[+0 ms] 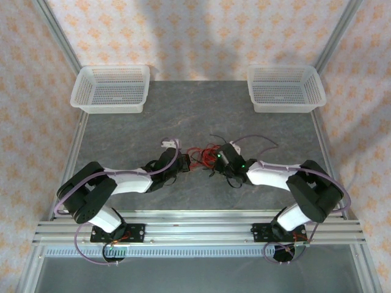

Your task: Untangle the cables

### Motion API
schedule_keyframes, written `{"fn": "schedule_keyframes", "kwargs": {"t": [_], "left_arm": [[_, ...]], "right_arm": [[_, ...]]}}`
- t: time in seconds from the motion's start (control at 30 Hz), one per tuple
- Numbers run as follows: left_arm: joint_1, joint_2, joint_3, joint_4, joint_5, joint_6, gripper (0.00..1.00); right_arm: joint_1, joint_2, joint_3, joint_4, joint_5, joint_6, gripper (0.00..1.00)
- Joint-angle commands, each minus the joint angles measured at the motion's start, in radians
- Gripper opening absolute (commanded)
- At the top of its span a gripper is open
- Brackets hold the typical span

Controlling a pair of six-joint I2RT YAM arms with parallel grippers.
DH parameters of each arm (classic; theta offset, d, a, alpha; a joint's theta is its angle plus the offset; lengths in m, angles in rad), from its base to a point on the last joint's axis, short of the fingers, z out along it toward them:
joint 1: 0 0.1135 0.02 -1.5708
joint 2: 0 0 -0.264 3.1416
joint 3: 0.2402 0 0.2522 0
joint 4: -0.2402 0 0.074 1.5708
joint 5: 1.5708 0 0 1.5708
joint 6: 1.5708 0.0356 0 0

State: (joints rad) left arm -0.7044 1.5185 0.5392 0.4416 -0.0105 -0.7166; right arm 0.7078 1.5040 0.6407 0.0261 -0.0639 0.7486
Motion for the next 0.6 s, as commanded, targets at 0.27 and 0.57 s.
{"fn": "schedule_keyframes", "kwargs": {"t": [0.27,0.57], "left_arm": [[0.033,-0.084,-0.016,-0.153,-0.110,0.037,0.00],[0.030,-0.169,0.068,-0.324,-0.148,0.090,0.45]], "right_arm": [[-0.045,-0.154,-0.026,-0.114,0.103,-0.423,0.04],[-0.046,-0.214,0.086,-0.272,0.025,-0.528,0.51]]}}
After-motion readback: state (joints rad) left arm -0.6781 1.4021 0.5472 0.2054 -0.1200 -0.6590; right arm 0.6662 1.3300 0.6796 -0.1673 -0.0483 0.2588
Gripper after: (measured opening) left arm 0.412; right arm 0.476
